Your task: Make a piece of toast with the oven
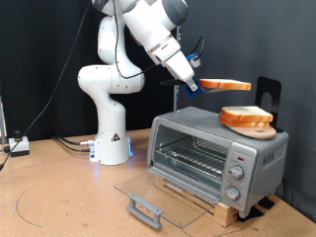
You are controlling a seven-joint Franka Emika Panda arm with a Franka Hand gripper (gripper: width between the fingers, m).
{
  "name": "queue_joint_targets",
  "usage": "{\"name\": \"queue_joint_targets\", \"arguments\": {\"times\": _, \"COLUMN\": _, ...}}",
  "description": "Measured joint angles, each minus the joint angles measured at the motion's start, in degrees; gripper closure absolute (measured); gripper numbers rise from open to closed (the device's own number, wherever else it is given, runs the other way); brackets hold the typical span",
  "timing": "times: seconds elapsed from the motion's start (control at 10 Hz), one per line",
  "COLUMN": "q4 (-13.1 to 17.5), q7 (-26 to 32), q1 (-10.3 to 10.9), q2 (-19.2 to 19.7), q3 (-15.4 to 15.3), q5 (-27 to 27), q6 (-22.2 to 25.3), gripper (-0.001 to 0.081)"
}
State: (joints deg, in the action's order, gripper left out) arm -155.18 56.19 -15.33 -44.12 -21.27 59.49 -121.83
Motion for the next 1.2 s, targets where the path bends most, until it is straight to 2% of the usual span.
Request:
{"name": "queue_joint_targets", "arguments": {"times": 0.3, "q4": -0.2, "q7": 2.4, "q1": -2.6, "q2": 0.4, "q3": 5.0, "q5": -2.1, "q6": 1.3, "gripper": 0.0349}}
{"name": "queue_joint_targets", "arguments": {"times": 0.8, "q4": 1.1, "q7": 3.5, "q1": -8.8, "q2": 2.0, "q3": 13.7, "q5": -11.0, "q6": 8.3, "gripper": 0.0349}}
{"name": "queue_joint_targets", "arguments": {"times": 1.2, "q4": 3.8, "q7": 8.2, "q1": -11.5, "q2": 5.8, "q3": 20.7, "q5": -14.3, "q6": 10.9, "gripper": 0.0349}}
